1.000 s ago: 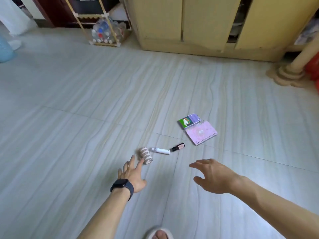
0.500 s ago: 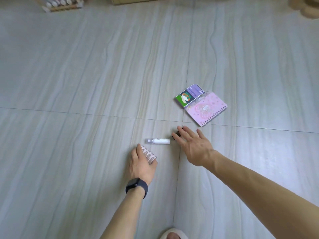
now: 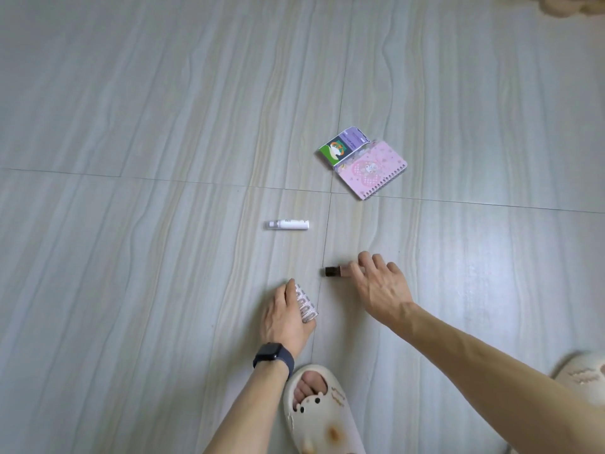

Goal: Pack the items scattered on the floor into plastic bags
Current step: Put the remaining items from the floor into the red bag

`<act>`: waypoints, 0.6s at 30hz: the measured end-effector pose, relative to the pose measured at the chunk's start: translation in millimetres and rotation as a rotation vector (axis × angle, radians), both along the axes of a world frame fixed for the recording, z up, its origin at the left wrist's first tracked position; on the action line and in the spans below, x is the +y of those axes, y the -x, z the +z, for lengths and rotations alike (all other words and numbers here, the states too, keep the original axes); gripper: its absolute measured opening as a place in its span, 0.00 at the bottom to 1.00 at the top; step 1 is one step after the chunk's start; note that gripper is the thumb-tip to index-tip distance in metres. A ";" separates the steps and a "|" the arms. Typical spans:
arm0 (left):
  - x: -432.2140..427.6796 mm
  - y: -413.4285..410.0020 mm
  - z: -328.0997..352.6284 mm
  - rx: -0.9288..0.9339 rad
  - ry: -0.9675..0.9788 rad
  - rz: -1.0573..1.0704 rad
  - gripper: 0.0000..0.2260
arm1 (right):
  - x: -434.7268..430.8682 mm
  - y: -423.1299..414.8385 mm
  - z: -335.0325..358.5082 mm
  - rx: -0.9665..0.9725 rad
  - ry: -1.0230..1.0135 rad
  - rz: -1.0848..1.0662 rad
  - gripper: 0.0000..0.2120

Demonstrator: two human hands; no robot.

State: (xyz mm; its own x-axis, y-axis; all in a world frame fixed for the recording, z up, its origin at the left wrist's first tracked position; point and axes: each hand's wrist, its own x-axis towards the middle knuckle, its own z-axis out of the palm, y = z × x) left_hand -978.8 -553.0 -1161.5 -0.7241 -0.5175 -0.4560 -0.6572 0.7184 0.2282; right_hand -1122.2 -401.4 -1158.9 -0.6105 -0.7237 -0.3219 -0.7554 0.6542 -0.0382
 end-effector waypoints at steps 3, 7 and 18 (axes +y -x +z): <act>7.8 -13.9 0.9 -0.003 0.019 -0.013 0.39 | 1.9 -10.9 0.4 -0.040 0.032 0.046 0.29; 11.9 -24.1 1.8 0.000 -0.030 0.011 0.38 | -3.0 -35.6 -5.4 -0.193 -0.028 0.187 0.25; 25.8 -31.1 73.7 -0.085 -0.171 -0.008 0.35 | 113.7 4.7 129.0 -0.300 -0.426 0.021 0.17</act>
